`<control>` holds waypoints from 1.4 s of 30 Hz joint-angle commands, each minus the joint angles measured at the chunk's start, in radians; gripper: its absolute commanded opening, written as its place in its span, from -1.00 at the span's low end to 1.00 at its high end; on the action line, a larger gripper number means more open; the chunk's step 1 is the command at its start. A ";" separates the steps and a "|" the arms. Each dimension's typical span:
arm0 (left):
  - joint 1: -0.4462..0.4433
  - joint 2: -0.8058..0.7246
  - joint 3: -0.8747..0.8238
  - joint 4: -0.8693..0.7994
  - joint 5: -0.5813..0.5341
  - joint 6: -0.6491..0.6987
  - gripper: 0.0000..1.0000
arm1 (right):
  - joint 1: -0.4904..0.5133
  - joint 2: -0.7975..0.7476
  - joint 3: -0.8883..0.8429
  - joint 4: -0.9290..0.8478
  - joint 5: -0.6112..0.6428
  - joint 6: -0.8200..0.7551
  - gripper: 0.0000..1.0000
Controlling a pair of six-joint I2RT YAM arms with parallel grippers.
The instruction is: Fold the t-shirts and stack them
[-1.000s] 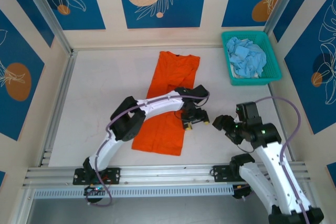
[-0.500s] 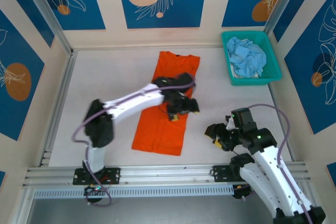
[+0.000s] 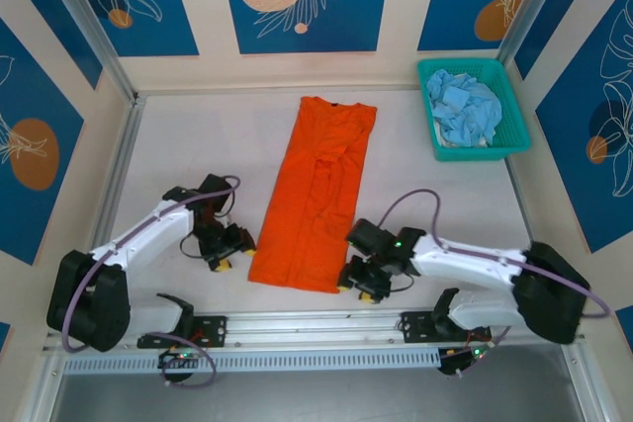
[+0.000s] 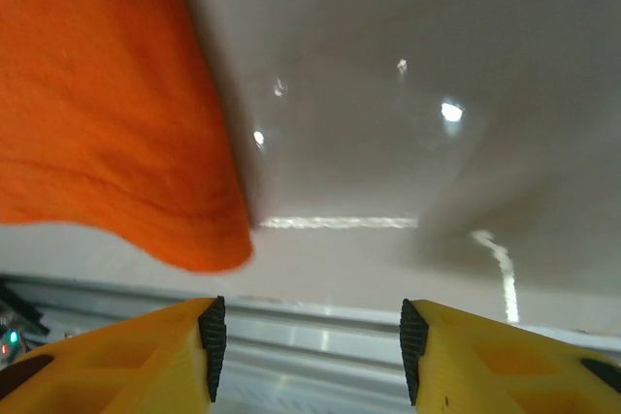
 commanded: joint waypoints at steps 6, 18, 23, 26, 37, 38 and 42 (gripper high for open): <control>0.022 0.089 -0.041 0.161 0.116 0.102 0.08 | 0.046 0.186 0.183 0.009 0.100 0.082 0.01; 0.020 0.174 -0.069 0.195 0.120 0.171 0.03 | 0.064 0.177 0.156 -0.018 0.098 0.091 -0.02; 0.015 0.204 -0.095 0.215 0.129 0.170 -0.03 | 0.059 0.133 0.094 0.029 0.088 0.096 0.07; 0.008 0.217 -0.109 0.233 0.150 0.161 -0.07 | 0.056 0.130 0.067 0.047 0.069 0.096 0.08; -0.022 0.260 -0.115 0.282 0.192 0.148 -0.24 | 0.035 0.203 0.053 0.160 0.044 0.074 0.05; -0.028 0.262 -0.110 0.282 0.191 0.148 -0.27 | 0.035 0.210 0.054 0.166 0.042 0.076 0.01; -0.042 0.271 -0.103 0.283 0.175 0.146 -0.38 | 0.035 0.222 0.062 0.160 0.047 0.076 -0.18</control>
